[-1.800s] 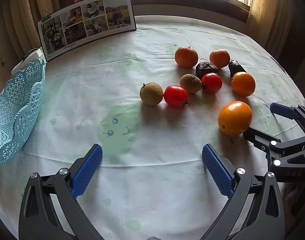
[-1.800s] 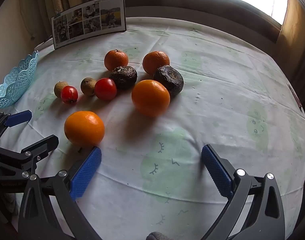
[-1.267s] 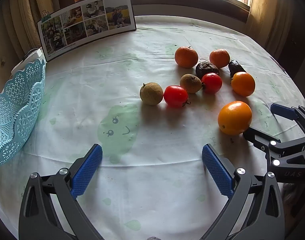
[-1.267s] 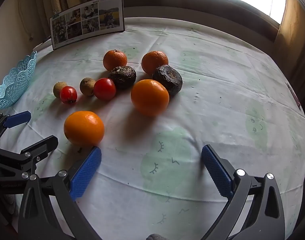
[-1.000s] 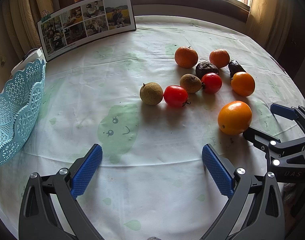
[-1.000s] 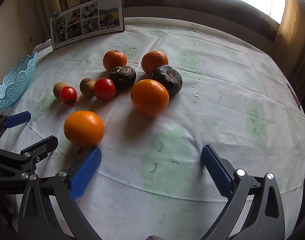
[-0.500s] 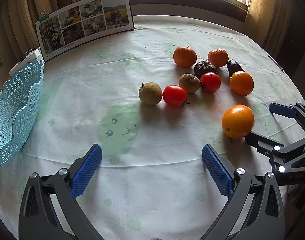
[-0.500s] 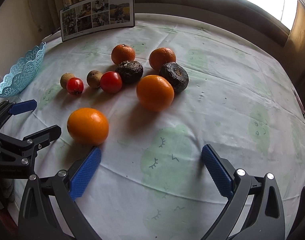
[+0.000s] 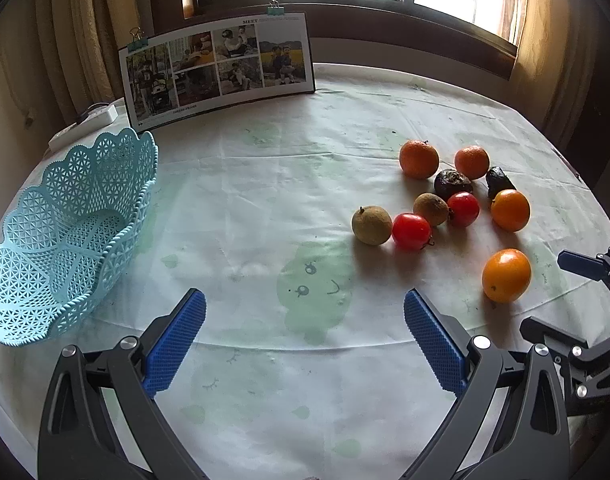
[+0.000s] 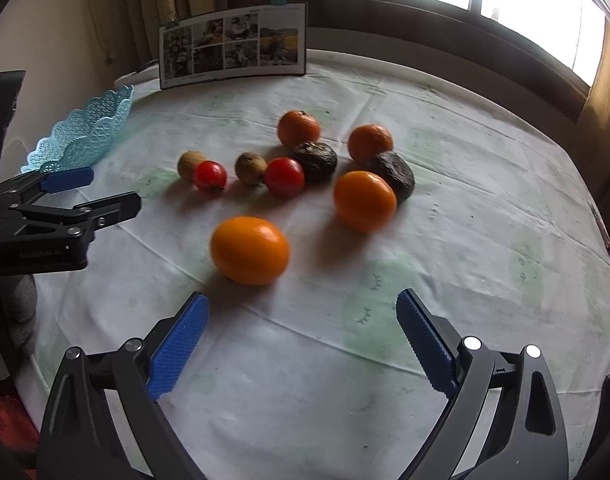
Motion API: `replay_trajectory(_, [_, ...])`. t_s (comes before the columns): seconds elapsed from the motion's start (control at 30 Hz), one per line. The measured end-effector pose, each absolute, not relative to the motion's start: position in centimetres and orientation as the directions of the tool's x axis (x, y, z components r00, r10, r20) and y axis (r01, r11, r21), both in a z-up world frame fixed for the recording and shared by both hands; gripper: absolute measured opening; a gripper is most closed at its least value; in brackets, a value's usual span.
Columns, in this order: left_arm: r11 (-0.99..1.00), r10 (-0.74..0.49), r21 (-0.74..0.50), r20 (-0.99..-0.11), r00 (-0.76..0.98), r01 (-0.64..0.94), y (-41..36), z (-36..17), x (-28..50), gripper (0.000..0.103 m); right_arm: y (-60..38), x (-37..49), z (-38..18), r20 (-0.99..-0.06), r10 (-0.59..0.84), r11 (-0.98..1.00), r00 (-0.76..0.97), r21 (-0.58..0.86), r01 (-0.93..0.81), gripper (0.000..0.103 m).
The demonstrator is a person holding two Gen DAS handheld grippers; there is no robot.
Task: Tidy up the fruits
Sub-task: 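Grasp the brown round fruit with the left tool while the right tool grasps the large orange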
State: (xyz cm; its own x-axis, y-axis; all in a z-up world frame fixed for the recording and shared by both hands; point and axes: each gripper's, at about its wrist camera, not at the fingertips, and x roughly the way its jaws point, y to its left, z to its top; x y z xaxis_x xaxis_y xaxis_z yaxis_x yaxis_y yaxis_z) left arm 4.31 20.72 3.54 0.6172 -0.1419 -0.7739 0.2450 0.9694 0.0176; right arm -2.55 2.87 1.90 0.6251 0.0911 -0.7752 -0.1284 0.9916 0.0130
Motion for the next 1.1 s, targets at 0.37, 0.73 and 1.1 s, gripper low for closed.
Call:
replay_trajectory(0.37, [0.975,-0.122,0.025,-0.771,0.625,0.221,20.5,3.6,5.5,0.101,4.4,0.0,1.1,-0.780,0.160,0.985,0.605,0.087,-0.148,0.055])
replay_trajectory(0.73, [0.957,-0.161,0.028,-0.775,0.612,0.288,18.6,3.3,8.1,0.078,3.2,-0.2,1.6,-0.745,0.200,0.980,0.636,0.141,-0.142,0.046])
replay_trajectory(1.1, [0.940,-0.225,-0.030,-0.803,0.552,0.339,17.3,2.5,10.0,0.065,2.8,-0.2,0.9,-0.744,0.272,0.962,0.610,0.215,-0.168,0.046])
